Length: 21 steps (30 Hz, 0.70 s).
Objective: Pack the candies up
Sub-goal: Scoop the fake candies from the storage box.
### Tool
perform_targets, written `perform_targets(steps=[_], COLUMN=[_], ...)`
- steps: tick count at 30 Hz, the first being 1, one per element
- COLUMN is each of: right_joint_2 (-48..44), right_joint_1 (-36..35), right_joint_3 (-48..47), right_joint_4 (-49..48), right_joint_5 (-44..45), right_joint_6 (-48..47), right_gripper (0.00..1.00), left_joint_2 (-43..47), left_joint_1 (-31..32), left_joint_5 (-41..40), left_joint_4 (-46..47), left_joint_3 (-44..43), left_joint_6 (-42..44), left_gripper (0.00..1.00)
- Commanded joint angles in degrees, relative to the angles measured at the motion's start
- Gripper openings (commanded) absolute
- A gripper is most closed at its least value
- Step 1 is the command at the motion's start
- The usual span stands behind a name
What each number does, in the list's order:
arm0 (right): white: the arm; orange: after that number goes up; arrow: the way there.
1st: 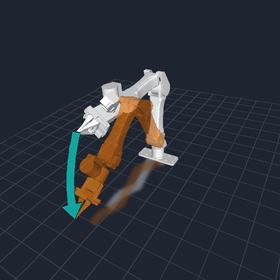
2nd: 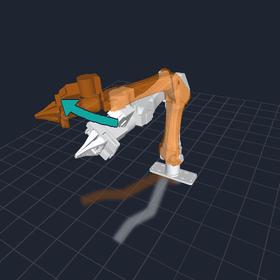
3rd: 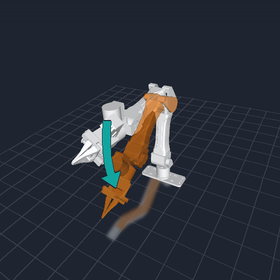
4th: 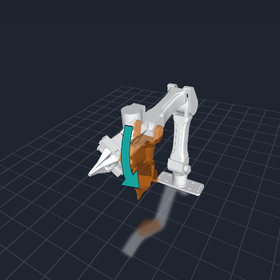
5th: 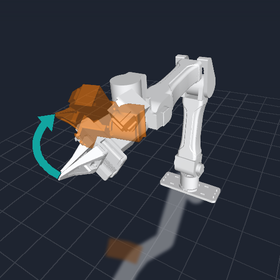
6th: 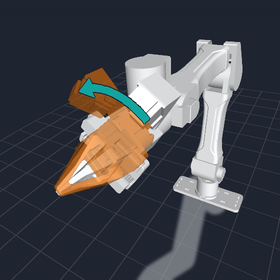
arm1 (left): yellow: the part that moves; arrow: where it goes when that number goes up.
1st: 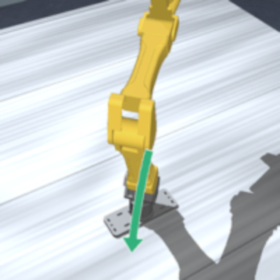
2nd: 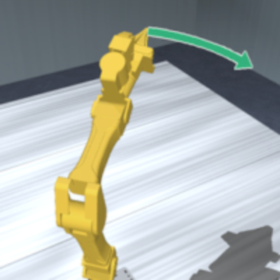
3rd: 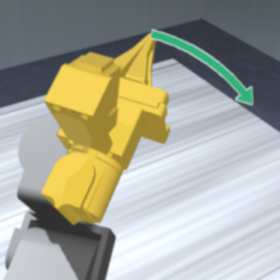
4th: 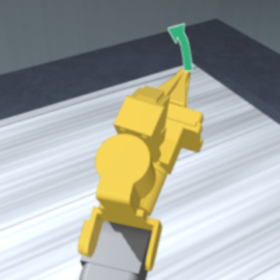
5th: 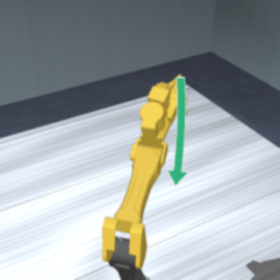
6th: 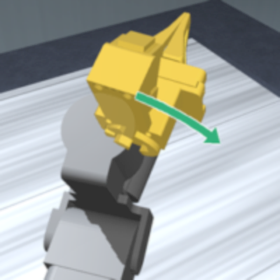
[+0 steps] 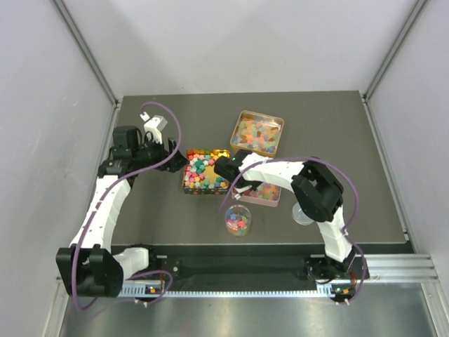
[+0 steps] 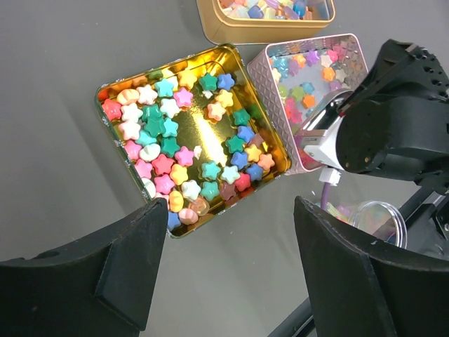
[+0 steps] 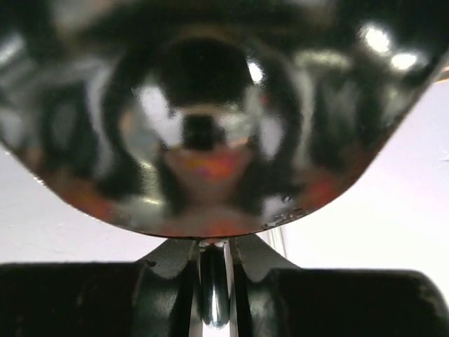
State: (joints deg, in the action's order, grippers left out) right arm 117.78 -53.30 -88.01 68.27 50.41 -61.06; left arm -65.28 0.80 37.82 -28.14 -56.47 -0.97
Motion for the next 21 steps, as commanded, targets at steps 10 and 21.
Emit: perform_targets(steps=[10, 21], right_joint_2=[2.03, -3.34], right_joint_1=[3.99, 8.12], right_joint_3=[-7.19, 4.77], right_joint_4=[0.29, -8.76], right_joint_5=[-12.79, -24.3], right_joint_6=[0.07, -3.36], right_gripper=[0.0, 0.0], left_joint_2=[-3.19, -7.67], left_joint_1=[-0.36, -0.36], left_joint_5=[-1.26, -1.96], left_joint_4=[-0.25, -0.69], left_joint_3=[-4.7, -8.31], left_joint_6=[2.12, 2.73], left_gripper=[0.77, 0.77])
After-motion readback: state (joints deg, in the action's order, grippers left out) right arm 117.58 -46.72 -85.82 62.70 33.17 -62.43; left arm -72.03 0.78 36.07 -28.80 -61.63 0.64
